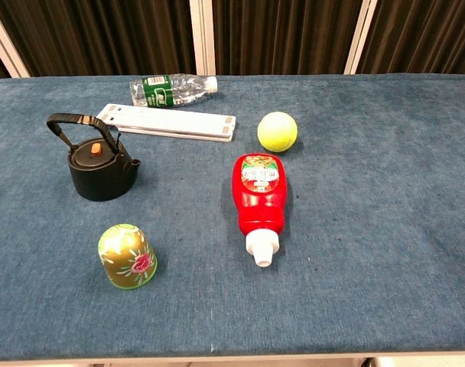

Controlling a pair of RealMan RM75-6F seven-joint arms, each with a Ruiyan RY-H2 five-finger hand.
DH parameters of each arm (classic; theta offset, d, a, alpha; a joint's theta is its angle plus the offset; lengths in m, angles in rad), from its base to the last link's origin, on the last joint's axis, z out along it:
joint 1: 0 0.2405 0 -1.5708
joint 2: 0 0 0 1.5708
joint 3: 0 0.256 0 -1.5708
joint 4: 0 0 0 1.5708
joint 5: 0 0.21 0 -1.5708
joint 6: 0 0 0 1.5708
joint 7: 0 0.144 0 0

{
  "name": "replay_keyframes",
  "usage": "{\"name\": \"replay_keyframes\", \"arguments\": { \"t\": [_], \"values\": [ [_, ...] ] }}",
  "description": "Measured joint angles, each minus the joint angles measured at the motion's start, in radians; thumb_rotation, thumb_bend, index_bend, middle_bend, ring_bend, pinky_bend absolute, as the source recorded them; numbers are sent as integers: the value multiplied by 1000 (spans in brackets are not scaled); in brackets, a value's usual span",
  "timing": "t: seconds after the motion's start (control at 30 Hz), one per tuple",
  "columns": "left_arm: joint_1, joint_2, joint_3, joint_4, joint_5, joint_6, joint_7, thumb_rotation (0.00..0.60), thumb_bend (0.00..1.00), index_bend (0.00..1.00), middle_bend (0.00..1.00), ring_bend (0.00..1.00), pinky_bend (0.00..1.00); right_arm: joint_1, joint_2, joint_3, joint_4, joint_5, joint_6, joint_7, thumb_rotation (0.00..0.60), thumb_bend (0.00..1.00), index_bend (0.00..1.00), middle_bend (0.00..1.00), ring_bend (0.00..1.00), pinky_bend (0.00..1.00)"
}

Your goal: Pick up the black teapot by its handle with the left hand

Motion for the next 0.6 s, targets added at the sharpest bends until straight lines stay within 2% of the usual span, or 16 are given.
{"name": "replay_keyframes", "arguments": {
  "t": [0.23, 0.37, 0.47, 0.6],
  "values": [
    [-21, 3, -20, -18, 1, -5, 12, 600, 89, 148, 152, 102, 0, -5, 10, 8, 1, 2, 19, 19, 600, 119, 0, 0, 0, 0],
    [-59, 13, -43, -53, 21, -15, 42, 600, 89, 226, 217, 182, 0, -11, 26, 15, -2, -2, 42, 24, 600, 119, 0, 0, 0, 0],
    [-103, 18, -62, -90, 34, -47, 66, 600, 89, 265, 270, 244, 0, -16, 41, 19, -4, -9, 59, 30, 600, 119, 0, 0, 0, 0],
    [-177, 17, -88, -142, 29, -143, 103, 600, 89, 268, 275, 238, 0, -22, 56, 22, -8, -19, 74, 37, 600, 119, 0, 0, 0, 0]
  ]
}}
